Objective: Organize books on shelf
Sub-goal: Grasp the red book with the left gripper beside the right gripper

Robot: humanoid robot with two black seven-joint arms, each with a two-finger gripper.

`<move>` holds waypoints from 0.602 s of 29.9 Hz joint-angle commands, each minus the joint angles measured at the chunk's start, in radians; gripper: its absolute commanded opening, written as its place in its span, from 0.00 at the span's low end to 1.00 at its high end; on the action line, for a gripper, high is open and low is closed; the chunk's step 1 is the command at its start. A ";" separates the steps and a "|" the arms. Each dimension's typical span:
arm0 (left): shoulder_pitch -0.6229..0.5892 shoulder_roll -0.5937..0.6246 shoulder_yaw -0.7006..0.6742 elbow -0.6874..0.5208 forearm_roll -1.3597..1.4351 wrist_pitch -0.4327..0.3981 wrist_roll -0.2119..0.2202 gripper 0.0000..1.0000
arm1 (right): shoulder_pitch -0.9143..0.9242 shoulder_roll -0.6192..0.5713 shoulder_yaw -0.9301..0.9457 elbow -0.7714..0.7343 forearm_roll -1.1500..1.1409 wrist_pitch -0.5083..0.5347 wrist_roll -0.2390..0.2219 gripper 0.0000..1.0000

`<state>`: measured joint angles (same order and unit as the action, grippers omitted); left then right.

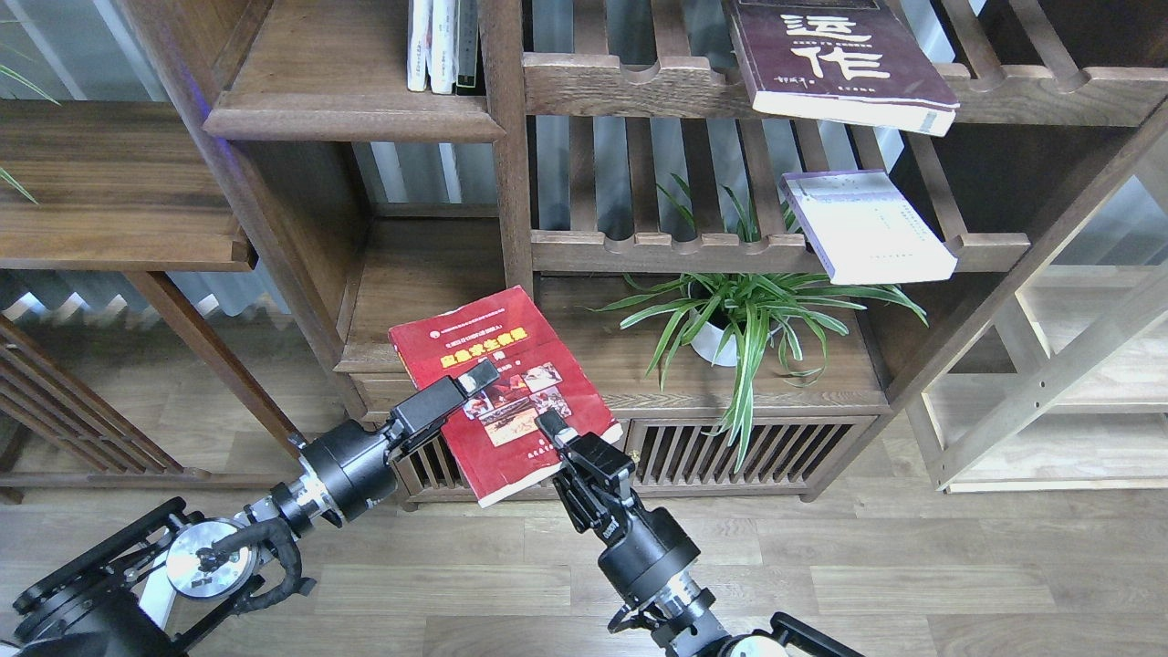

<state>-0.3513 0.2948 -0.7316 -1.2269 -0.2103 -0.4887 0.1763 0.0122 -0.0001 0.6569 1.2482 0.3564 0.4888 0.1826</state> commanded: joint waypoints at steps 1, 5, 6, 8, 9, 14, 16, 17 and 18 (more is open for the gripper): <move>0.002 0.001 -0.002 -0.002 -0.003 0.000 0.000 0.48 | 0.000 0.000 0.000 0.000 -0.001 0.000 0.000 0.03; 0.008 0.001 0.000 0.000 -0.006 0.000 -0.001 0.27 | 0.000 0.000 0.000 0.000 -0.001 0.000 0.000 0.03; 0.009 0.000 -0.002 0.001 -0.008 0.000 -0.003 0.19 | 0.000 0.000 0.000 0.000 -0.001 0.000 0.000 0.03; 0.011 -0.002 -0.002 0.001 -0.011 0.000 -0.001 0.12 | 0.000 0.000 0.000 0.002 -0.001 0.000 0.000 0.04; 0.014 -0.002 -0.002 0.001 -0.014 0.000 -0.001 0.03 | 0.002 0.000 0.000 0.002 -0.001 0.000 0.000 0.04; 0.015 -0.009 0.000 0.001 -0.015 0.000 -0.001 0.00 | 0.002 0.000 0.000 0.002 -0.001 0.000 -0.002 0.04; 0.015 -0.009 0.000 0.001 -0.015 0.000 -0.001 0.00 | 0.002 0.000 0.001 0.002 -0.001 0.000 0.000 0.05; 0.015 -0.009 -0.002 0.001 -0.015 0.000 -0.001 0.00 | 0.002 0.000 0.001 0.002 -0.001 0.000 0.000 0.07; 0.015 -0.009 0.000 0.001 -0.015 0.000 -0.003 0.00 | 0.002 0.000 0.001 0.000 -0.001 0.000 0.000 0.10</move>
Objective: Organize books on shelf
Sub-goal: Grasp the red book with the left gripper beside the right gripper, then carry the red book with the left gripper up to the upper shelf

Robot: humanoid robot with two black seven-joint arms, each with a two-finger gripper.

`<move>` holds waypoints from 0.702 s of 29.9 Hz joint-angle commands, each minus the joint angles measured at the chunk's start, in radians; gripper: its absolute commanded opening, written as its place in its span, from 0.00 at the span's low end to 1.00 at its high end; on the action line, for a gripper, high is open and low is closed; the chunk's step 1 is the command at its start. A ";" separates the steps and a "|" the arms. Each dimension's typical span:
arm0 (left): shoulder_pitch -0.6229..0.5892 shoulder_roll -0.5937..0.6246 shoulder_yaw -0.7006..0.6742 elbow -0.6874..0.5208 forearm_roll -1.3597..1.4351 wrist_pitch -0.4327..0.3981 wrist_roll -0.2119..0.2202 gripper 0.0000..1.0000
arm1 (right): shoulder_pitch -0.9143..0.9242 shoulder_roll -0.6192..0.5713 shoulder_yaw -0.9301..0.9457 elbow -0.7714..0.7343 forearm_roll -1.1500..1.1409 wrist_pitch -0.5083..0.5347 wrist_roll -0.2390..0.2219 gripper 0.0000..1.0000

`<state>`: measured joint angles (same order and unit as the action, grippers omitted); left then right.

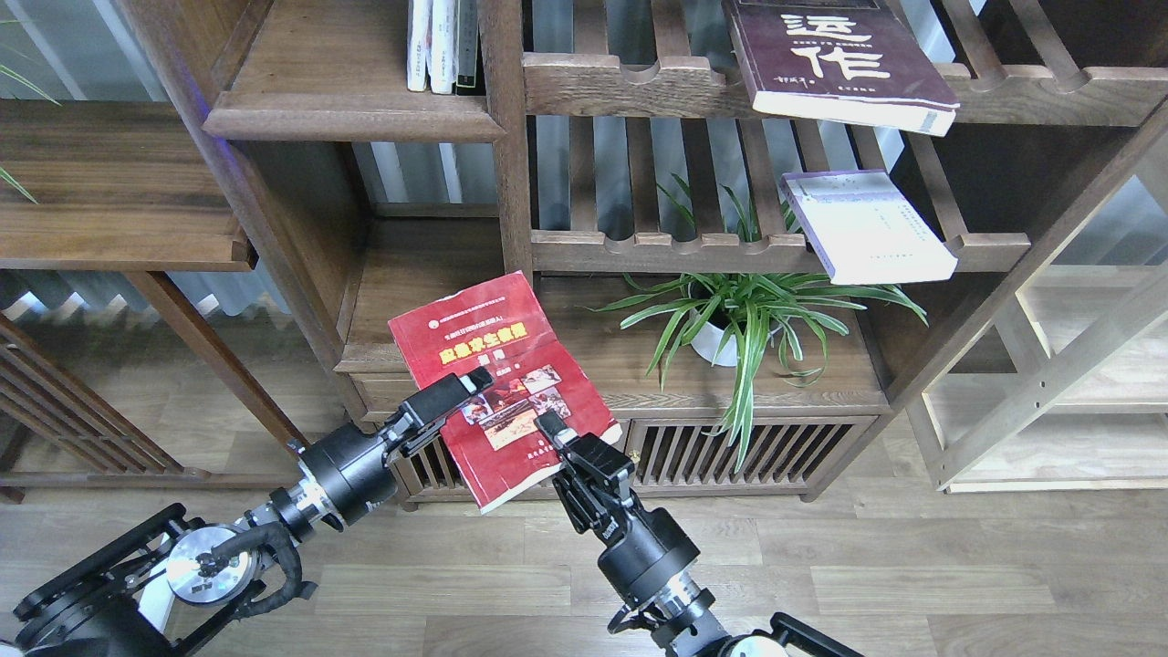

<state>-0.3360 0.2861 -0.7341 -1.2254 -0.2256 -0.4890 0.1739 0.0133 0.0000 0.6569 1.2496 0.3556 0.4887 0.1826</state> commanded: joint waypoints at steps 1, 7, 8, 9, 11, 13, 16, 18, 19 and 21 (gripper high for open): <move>0.000 -0.001 0.001 0.000 0.000 0.000 -0.001 0.00 | 0.001 0.000 0.001 -0.001 0.000 0.000 0.000 0.18; 0.000 -0.001 0.001 0.000 0.000 0.000 -0.001 0.00 | -0.006 0.000 0.009 0.001 -0.001 0.000 0.001 0.77; 0.000 -0.001 0.001 0.000 0.000 0.000 -0.001 0.01 | -0.007 0.000 0.010 0.001 -0.001 0.000 0.001 0.82; 0.000 -0.001 0.001 0.000 0.000 0.000 -0.001 0.01 | -0.007 0.000 0.010 0.001 -0.001 0.000 0.001 0.84; 0.000 -0.001 0.001 0.000 0.000 0.000 -0.002 0.01 | -0.006 0.000 0.010 0.001 -0.001 0.000 0.001 0.89; 0.000 0.001 -0.001 0.001 0.000 0.000 -0.004 0.01 | -0.007 0.000 0.009 0.001 -0.001 0.000 0.001 0.92; 0.000 0.004 -0.002 0.000 0.000 0.000 -0.005 0.01 | -0.007 0.000 0.007 -0.001 -0.001 0.000 0.001 0.97; -0.001 0.007 -0.002 0.000 0.000 0.000 -0.002 0.02 | -0.007 0.000 0.010 -0.002 -0.003 0.000 0.001 0.99; -0.001 0.008 -0.002 0.000 0.000 0.000 -0.001 0.02 | -0.009 0.000 0.012 -0.004 -0.003 0.000 0.003 0.99; -0.001 0.014 -0.002 -0.006 0.002 0.000 0.001 0.02 | -0.009 0.000 0.020 -0.009 -0.003 0.000 0.006 0.99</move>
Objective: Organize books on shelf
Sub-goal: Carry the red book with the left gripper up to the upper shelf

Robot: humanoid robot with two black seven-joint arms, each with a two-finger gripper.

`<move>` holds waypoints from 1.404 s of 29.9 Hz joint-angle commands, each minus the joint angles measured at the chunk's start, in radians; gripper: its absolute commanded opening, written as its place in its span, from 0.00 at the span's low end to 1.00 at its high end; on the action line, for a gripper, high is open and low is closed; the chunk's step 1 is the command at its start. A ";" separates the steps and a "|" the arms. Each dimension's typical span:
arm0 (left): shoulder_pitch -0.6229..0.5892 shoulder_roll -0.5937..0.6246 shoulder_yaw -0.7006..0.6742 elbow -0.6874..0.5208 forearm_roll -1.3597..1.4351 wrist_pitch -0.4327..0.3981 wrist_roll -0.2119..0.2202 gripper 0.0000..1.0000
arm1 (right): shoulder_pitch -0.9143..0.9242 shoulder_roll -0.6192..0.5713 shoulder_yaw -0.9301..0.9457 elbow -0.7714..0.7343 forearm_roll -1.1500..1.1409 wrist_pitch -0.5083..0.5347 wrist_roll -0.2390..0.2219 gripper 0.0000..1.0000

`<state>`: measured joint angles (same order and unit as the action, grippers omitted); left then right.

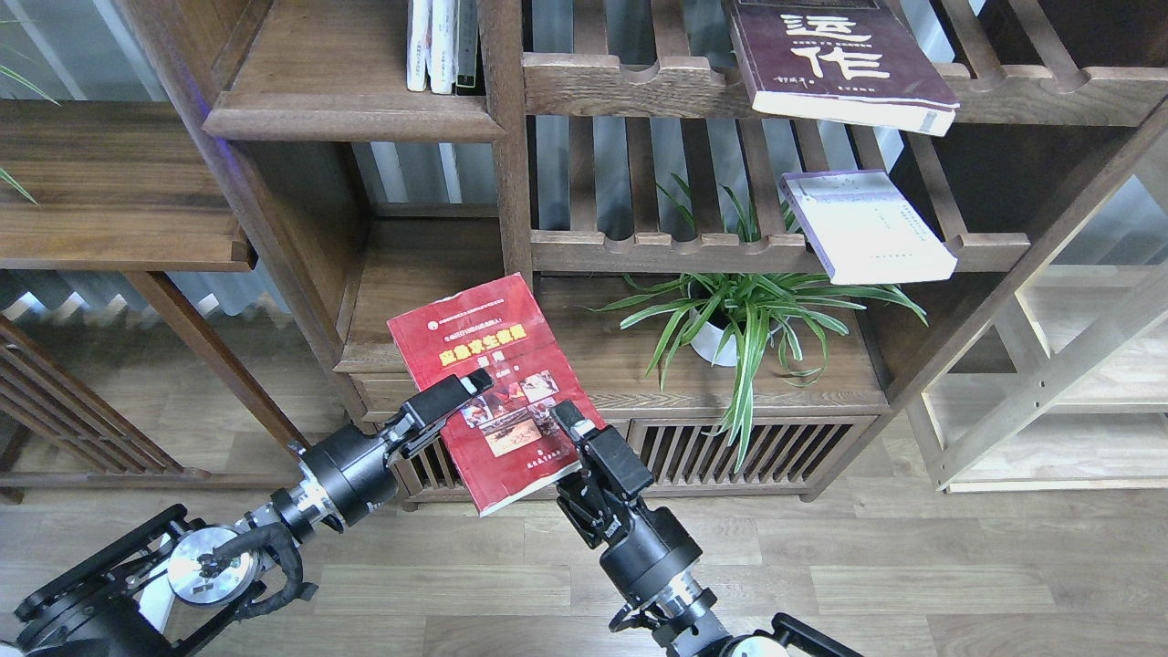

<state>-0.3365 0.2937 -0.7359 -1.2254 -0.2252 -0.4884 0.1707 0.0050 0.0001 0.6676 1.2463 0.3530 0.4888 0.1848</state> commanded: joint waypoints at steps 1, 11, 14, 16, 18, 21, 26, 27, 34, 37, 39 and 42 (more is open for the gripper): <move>-0.002 0.012 0.000 -0.011 0.004 0.000 0.003 0.02 | -0.002 0.000 0.012 -0.008 0.001 0.000 0.004 0.99; 0.001 0.127 -0.111 -0.150 0.170 0.000 -0.003 0.00 | 0.007 -0.044 0.096 -0.077 -0.037 0.000 0.001 0.99; 0.010 0.139 -0.174 -0.212 0.233 0.000 -0.005 0.00 | 0.009 -0.092 0.096 -0.108 -0.083 0.000 0.001 0.99; 0.036 0.140 -0.239 -0.241 0.289 0.000 -0.005 0.00 | 0.009 -0.111 0.096 -0.114 -0.101 0.000 0.001 0.99; 0.068 0.137 -0.318 -0.267 0.358 0.000 -0.005 0.00 | 0.007 -0.124 0.095 -0.123 -0.111 0.000 0.001 0.99; 0.102 0.111 -0.417 -0.301 0.423 0.000 -0.005 0.00 | 0.007 -0.137 0.093 -0.149 -0.123 0.000 -0.001 0.99; 0.106 0.047 -0.572 -0.318 0.529 0.000 -0.005 0.00 | 0.009 -0.140 0.096 -0.171 -0.149 0.000 -0.001 0.99; 0.106 0.023 -0.606 -0.327 0.549 0.000 -0.005 0.00 | 0.009 -0.140 0.096 -0.171 -0.151 0.000 -0.001 0.99; 0.105 -0.111 -0.801 -0.351 0.676 0.000 -0.005 0.00 | 0.015 -0.138 0.092 -0.185 -0.154 0.000 -0.001 0.99; 0.102 -0.122 -0.824 -0.377 0.713 0.000 -0.008 0.00 | 0.015 -0.138 0.089 -0.185 -0.154 0.000 -0.001 0.99; 0.099 -0.126 -0.833 -0.388 0.731 0.000 -0.013 0.00 | 0.013 -0.138 0.089 -0.186 -0.154 0.000 -0.001 0.99; 0.085 -0.130 -0.844 -0.393 0.745 0.000 -0.016 0.00 | 0.013 -0.141 0.087 -0.186 -0.154 0.000 -0.001 0.99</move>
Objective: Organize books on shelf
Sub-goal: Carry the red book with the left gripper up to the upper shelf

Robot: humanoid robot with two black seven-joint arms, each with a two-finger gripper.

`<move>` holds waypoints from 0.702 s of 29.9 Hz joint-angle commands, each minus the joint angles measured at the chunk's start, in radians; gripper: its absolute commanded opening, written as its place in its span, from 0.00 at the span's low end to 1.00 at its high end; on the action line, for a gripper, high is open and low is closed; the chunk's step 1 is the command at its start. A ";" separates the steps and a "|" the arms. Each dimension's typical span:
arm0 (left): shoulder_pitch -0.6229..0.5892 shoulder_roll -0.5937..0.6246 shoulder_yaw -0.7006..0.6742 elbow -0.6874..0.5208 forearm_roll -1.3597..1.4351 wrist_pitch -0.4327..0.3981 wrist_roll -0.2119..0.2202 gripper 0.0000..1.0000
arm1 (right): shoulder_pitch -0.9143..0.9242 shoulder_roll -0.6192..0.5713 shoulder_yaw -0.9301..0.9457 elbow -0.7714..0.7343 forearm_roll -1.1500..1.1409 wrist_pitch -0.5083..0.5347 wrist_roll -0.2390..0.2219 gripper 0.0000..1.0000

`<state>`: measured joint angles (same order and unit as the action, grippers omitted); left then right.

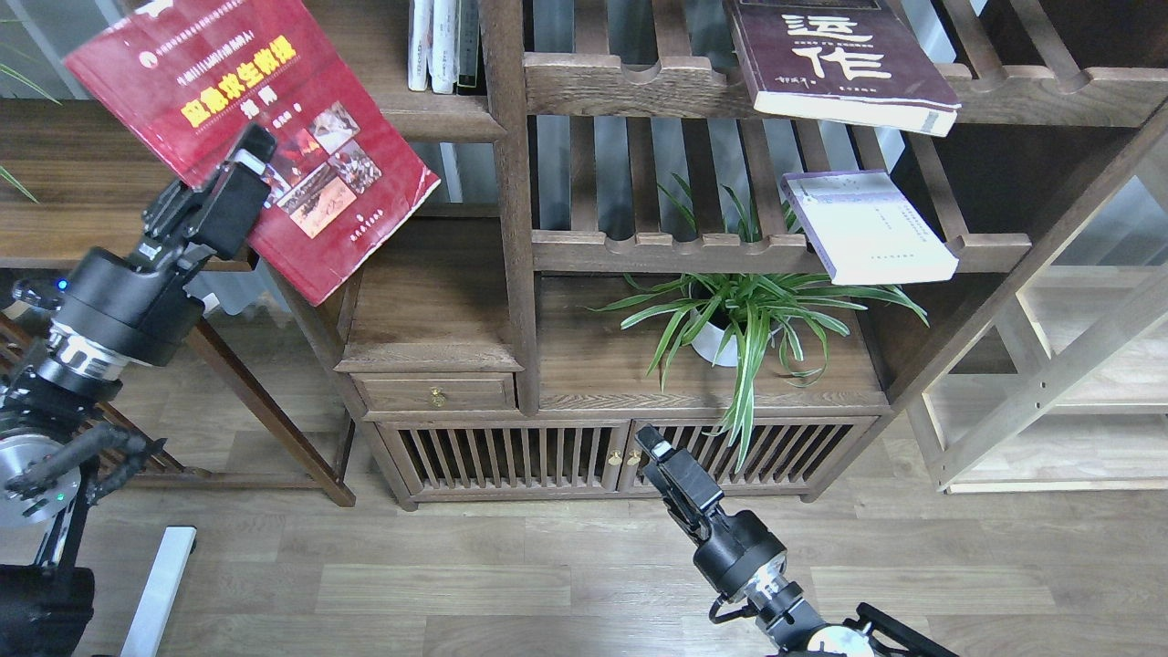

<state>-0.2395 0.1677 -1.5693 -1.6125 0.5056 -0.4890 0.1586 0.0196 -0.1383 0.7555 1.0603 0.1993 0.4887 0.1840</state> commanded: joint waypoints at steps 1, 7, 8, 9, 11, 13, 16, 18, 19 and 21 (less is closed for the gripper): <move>-0.024 -0.004 -0.012 -0.006 0.019 0.000 -0.004 0.00 | 0.000 -0.003 0.001 0.000 0.000 0.000 0.000 0.99; -0.130 -0.004 -0.014 -0.001 0.088 0.037 -0.101 0.00 | -0.001 -0.001 -0.002 0.000 0.000 0.000 0.000 0.99; -0.151 -0.001 -0.012 0.000 0.097 0.077 -0.126 0.00 | 0.000 0.002 -0.007 -0.002 0.000 0.000 -0.001 0.99; -0.170 0.001 -0.011 0.003 0.108 0.122 -0.140 0.00 | 0.000 0.006 -0.008 -0.006 0.000 0.000 -0.001 0.99; -0.211 0.003 -0.011 0.006 0.135 0.209 -0.151 0.00 | 0.009 0.012 -0.010 -0.013 -0.001 0.000 -0.001 0.99; -0.230 0.006 -0.009 0.006 0.151 0.260 -0.152 0.00 | 0.020 0.016 -0.015 -0.017 -0.001 0.000 -0.001 0.99; -0.245 0.007 -0.009 0.006 0.194 0.309 -0.152 0.00 | 0.023 0.017 -0.019 -0.023 -0.001 0.000 -0.001 0.99; -0.247 0.012 -0.009 0.008 0.238 0.328 -0.152 0.00 | 0.023 0.017 -0.019 -0.026 0.000 0.000 -0.001 0.99; -0.248 0.013 -0.009 0.008 0.263 0.340 -0.152 0.00 | 0.023 0.016 -0.019 -0.026 0.000 0.000 -0.001 0.99; -0.248 0.019 -0.003 0.009 0.309 0.355 -0.149 0.00 | 0.022 0.011 -0.018 -0.026 0.000 0.000 -0.001 0.99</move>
<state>-0.4859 0.1796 -1.5775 -1.6046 0.7539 -0.1570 0.0064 0.0428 -0.1224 0.7367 1.0345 0.1983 0.4887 0.1825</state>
